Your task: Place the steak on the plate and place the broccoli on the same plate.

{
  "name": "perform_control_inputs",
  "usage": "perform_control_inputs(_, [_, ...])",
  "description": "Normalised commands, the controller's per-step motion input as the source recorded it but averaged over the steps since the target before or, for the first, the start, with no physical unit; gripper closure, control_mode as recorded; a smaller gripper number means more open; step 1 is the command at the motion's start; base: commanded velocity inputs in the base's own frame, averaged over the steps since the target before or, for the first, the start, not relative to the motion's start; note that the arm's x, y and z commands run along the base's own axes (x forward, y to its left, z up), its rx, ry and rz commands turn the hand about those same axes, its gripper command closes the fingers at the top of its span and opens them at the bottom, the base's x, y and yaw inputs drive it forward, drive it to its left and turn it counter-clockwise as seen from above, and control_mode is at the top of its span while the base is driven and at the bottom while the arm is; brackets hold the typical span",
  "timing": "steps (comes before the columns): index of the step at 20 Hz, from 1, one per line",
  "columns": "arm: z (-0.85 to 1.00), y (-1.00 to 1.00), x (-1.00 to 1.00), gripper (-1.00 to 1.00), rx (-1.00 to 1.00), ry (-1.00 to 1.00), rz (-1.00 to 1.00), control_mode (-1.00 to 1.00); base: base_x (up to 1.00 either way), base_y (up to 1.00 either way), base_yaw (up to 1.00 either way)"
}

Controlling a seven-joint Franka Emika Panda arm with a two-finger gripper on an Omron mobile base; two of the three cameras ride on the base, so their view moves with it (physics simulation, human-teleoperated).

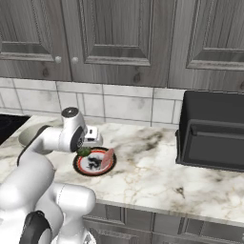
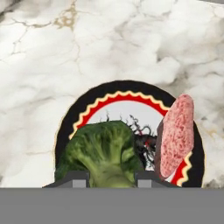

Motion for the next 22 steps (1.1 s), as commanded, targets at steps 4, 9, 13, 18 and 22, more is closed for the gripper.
perform_control_inputs(4, [-0.15, -0.02, 0.18, 1.0, 0.0, 0.0, 0.0, -1.0, 0.0, 0.0, 0.0])
perform_control_inputs(9, [-0.27, -0.09, 0.03, 1.0, 0.0, 0.0, 0.0, -1.0, 0.0, 0.0, 0.0])
perform_control_inputs(13, [-0.3, -0.11, 0.0, 1.0, 0.0, 0.0, 0.0, -1.0, 0.0, 0.0, 0.0])
perform_control_inputs(18, [-0.19, -0.02, 0.04, 1.0, 0.0, 0.0, 0.0, -1.0, 0.0, 0.0, 0.0])
perform_control_inputs(22, [-0.2, 0.0, 0.1, 1.0, 0.0, 0.0, 0.0, -1.0, 0.0, 0.0, 0.0])
